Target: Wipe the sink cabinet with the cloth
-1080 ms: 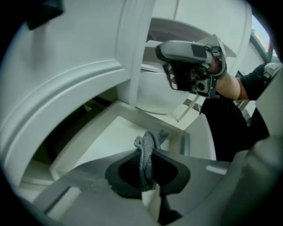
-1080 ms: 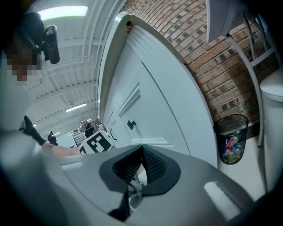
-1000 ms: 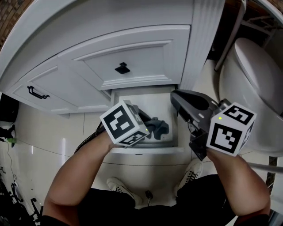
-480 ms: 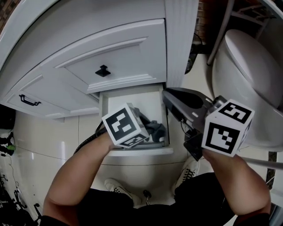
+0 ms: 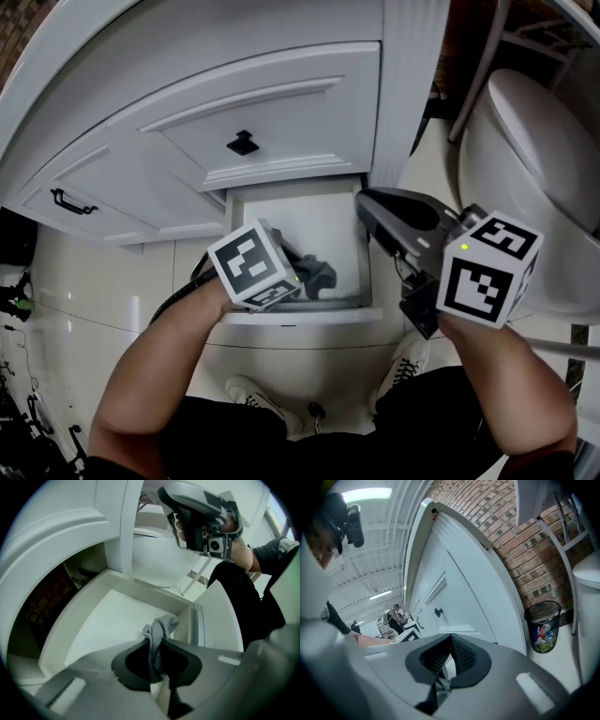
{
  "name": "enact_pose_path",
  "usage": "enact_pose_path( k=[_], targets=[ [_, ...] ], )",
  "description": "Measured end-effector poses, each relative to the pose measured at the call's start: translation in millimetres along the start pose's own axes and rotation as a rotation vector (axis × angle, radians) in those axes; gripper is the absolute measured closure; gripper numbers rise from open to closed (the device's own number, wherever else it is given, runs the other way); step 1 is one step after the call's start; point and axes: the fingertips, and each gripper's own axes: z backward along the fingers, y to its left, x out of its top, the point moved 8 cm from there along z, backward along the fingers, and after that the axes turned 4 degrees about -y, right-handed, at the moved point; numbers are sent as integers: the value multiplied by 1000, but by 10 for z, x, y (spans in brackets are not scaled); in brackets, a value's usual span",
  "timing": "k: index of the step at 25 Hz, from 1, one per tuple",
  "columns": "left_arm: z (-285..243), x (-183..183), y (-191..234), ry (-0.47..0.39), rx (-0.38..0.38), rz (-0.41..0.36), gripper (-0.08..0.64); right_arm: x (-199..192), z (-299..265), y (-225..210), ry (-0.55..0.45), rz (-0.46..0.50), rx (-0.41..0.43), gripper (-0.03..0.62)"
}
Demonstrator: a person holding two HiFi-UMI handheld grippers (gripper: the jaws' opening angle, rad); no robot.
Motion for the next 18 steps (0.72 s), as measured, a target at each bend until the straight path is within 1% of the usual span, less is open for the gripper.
enact_pose_path(
  k=[5, 9, 12, 18],
  targets=[
    [129, -251, 91, 28, 39, 29, 522, -42, -16, 2, 17, 3, -18, 586],
    [251, -398, 183, 26, 68, 65, 522, -84, -57, 35, 34, 12, -18, 586],
    [306, -516, 234, 52, 87, 74, 521, -104, -87, 50, 43, 15, -19, 586],
    [354, -669, 264, 70, 81, 90, 520, -106, -125, 105, 53, 20, -17, 586]
  ],
)
